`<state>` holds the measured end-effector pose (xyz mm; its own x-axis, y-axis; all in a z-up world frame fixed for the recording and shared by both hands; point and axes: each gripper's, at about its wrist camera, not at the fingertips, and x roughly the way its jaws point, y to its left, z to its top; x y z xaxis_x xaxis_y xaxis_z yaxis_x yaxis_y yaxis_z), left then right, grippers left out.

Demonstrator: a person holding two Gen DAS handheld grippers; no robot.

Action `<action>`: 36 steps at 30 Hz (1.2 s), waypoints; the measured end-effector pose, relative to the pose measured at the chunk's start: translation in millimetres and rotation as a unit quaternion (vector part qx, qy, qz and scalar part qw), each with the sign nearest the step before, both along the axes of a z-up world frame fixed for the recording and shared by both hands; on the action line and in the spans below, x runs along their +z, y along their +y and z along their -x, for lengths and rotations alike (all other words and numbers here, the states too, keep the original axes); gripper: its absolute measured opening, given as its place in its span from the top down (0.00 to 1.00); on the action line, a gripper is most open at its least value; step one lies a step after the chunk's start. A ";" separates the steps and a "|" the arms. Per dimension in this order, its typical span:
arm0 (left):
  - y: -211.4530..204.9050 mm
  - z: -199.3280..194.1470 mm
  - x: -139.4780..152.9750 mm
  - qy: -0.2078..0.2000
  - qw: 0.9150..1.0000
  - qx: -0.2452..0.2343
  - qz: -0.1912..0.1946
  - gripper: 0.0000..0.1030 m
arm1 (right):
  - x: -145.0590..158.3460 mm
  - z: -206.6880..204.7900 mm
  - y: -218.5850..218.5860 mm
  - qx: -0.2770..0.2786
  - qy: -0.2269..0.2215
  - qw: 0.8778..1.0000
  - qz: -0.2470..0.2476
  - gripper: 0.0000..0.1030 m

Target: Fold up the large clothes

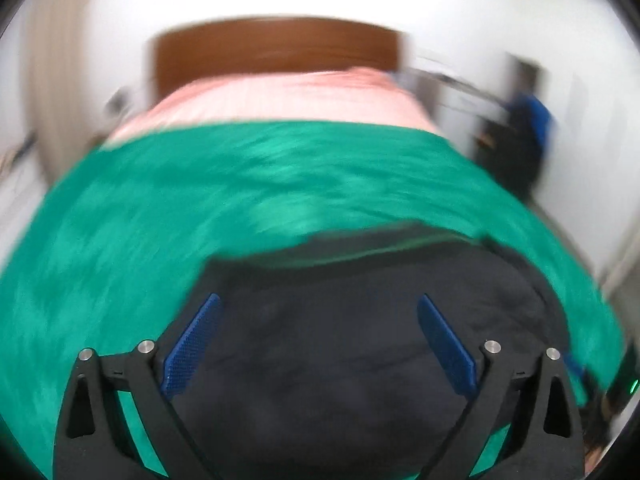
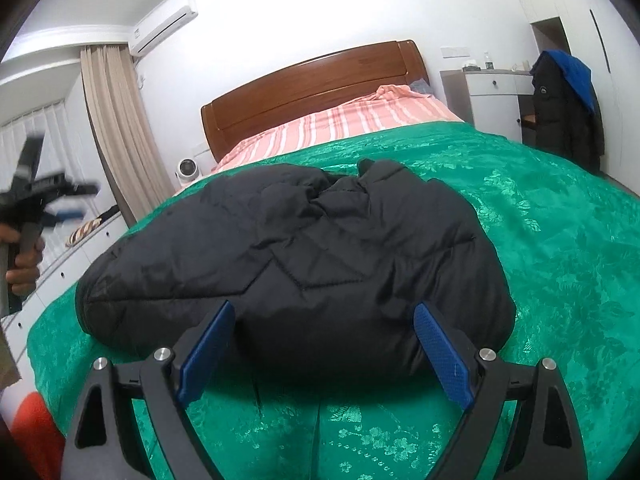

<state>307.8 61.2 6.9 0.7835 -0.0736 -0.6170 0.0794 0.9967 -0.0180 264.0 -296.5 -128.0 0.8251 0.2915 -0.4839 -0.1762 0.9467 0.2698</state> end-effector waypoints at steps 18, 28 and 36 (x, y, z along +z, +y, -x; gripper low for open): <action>-60.7 -67.4 -48.8 0.054 0.995 -0.011 -0.077 0.02 | 13.0 6.4 -27.0 -0.015 -0.024 0.999 -0.030 0.12; -53.6 -144.3 -120.0 0.149 0.985 0.008 -0.090 0.01 | 4.7 -2.5 -23.4 -0.007 -0.006 1.000 -0.025 0.12; -61.7 -37.4 -59.1 0.068 0.989 -0.066 -0.115 0.03 | 7.5 1.0 -24.7 -0.002 -0.011 0.999 -0.030 0.12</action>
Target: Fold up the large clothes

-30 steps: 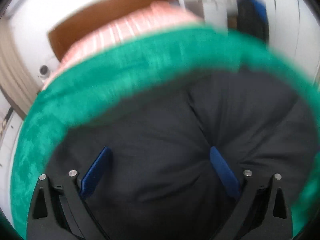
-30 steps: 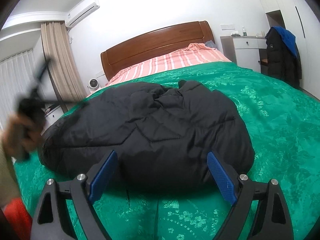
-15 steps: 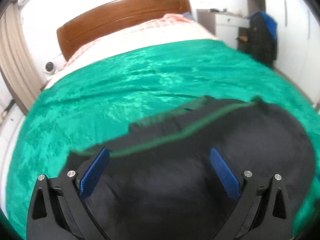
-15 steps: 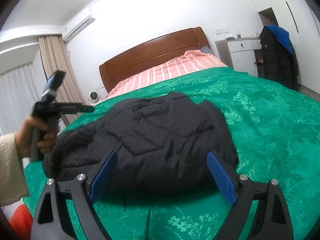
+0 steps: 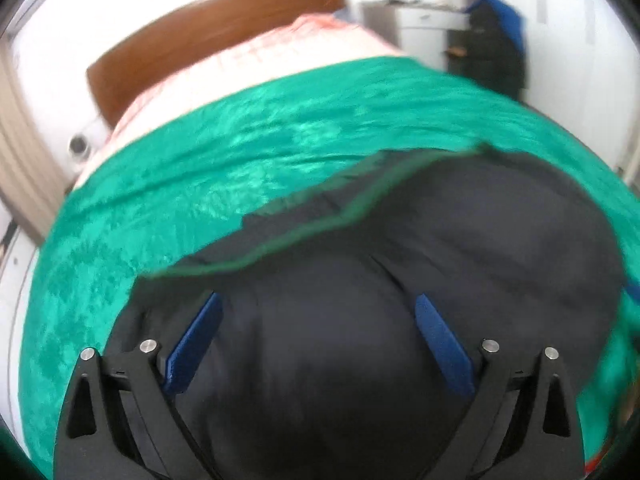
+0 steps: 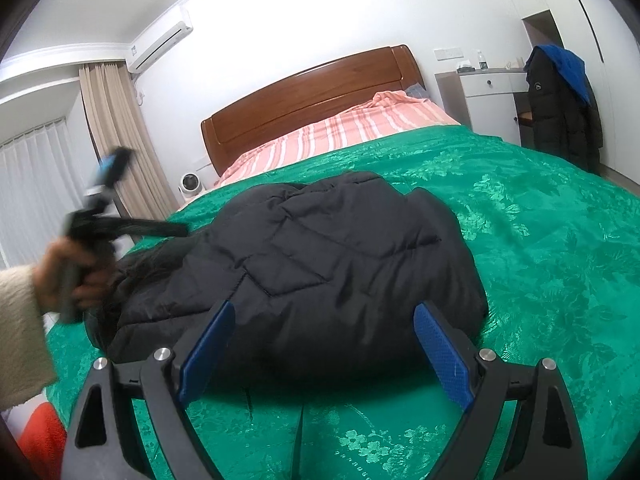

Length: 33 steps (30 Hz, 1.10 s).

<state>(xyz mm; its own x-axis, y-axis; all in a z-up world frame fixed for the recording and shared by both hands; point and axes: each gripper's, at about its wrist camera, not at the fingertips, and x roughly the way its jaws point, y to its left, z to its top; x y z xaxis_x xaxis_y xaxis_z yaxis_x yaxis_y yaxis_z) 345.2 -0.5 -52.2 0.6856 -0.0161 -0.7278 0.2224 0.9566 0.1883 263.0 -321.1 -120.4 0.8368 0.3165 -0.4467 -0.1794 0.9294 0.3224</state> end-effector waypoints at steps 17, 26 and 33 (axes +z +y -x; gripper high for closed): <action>-18.9 67.9 -75.3 0.069 0.996 0.013 -0.062 0.01 | -1.1 1.0 6.9 0.006 0.001 1.000 0.009 0.12; -39.5 122.1 -41.9 0.062 0.997 -0.027 -0.023 0.01 | -4.5 -0.8 -7.9 -0.005 0.011 1.000 -0.016 0.12; -51.0 106.4 1.8 0.004 0.991 -0.048 0.126 0.01 | -9.0 -6.0 -24.7 -0.034 0.026 0.998 -0.051 0.12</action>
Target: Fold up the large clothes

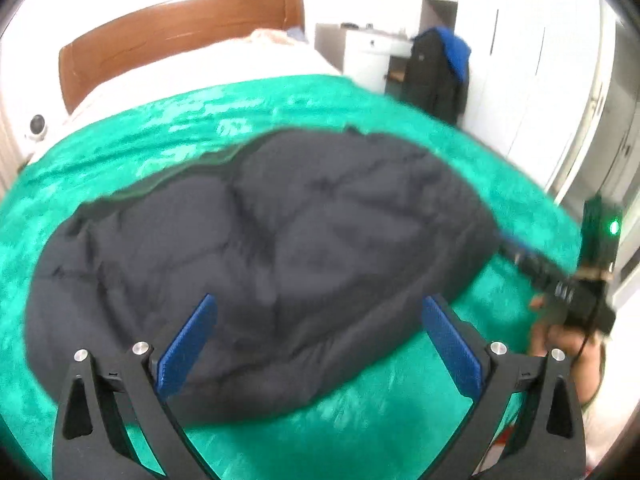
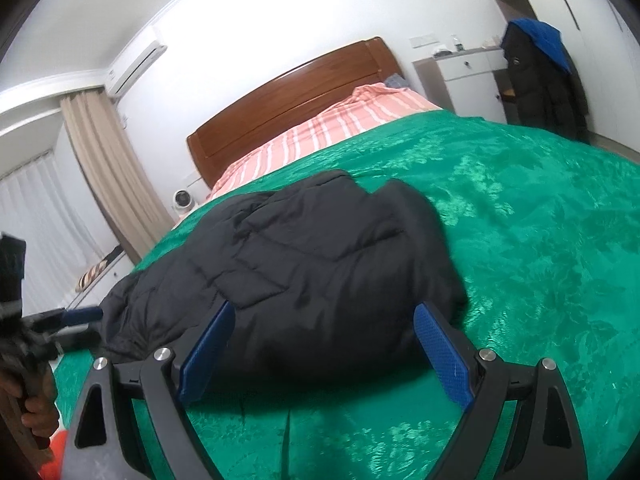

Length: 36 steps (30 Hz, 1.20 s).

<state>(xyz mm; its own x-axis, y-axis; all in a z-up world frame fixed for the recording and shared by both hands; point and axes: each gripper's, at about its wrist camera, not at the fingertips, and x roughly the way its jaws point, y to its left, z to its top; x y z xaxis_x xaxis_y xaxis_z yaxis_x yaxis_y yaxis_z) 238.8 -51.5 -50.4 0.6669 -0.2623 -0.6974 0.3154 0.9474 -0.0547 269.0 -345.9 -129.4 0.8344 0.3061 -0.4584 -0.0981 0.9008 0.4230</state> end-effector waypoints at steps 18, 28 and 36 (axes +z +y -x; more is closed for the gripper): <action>-9.2 44.3 -59.4 0.087 0.995 -0.015 -0.056 0.01 | -4.5 -2.8 -26.7 -0.023 0.023 0.998 -0.055 0.12; 25.8 15.4 -8.1 0.000 1.000 -0.014 0.021 0.01 | -30.5 -2.0 -53.8 -0.051 0.102 0.979 -0.168 0.12; -4.7 -50.8 -43.5 0.006 0.997 -0.063 0.037 0.01 | -30.2 9.1 -45.9 -0.030 0.106 0.982 -0.155 0.12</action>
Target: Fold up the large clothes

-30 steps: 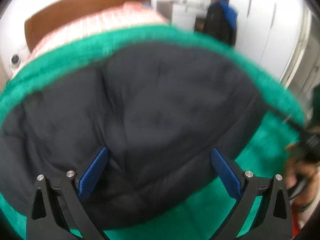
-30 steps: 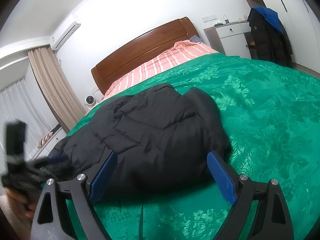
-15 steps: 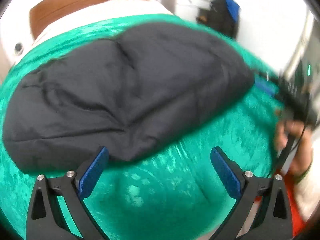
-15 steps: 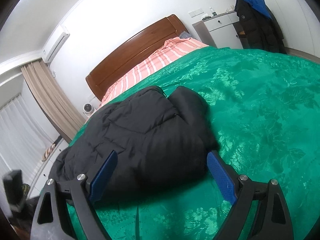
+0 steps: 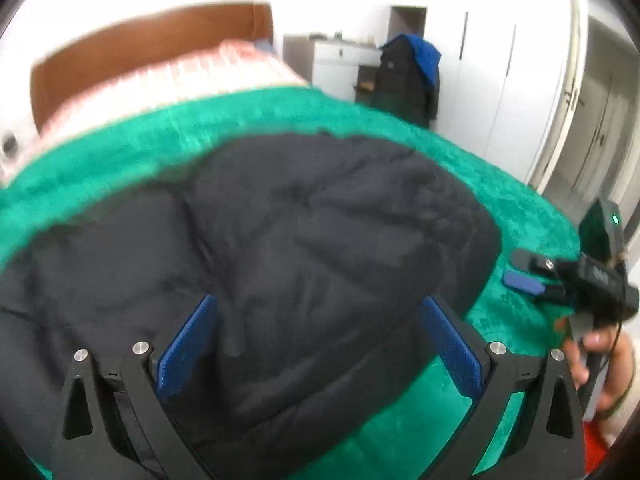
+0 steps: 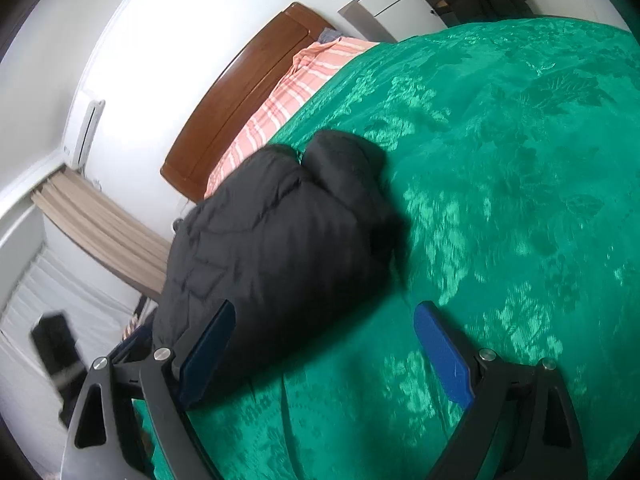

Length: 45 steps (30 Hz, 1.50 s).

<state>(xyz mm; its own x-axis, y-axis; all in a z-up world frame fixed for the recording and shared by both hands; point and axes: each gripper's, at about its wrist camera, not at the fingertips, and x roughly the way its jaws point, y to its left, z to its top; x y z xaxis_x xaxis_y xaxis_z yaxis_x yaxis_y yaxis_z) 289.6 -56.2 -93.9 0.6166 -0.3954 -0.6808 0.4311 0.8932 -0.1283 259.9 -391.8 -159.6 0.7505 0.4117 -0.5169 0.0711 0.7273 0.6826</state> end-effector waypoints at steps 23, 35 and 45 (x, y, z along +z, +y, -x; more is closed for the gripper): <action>-6.6 5.1 -17.2 0.066 0.996 -0.054 0.026 0.00 | -26.4 -79.1 3.7 0.007 0.054 0.986 -0.157 0.10; 87.4 30.5 20.1 0.078 0.988 0.038 0.128 0.02 | 159.3 -74.6 150.1 0.135 -0.130 0.950 0.248 0.68; 320.8 106.0 66.0 0.027 0.948 0.263 0.180 0.01 | 165.4 -45.7 429.1 0.306 -0.251 0.756 0.522 0.68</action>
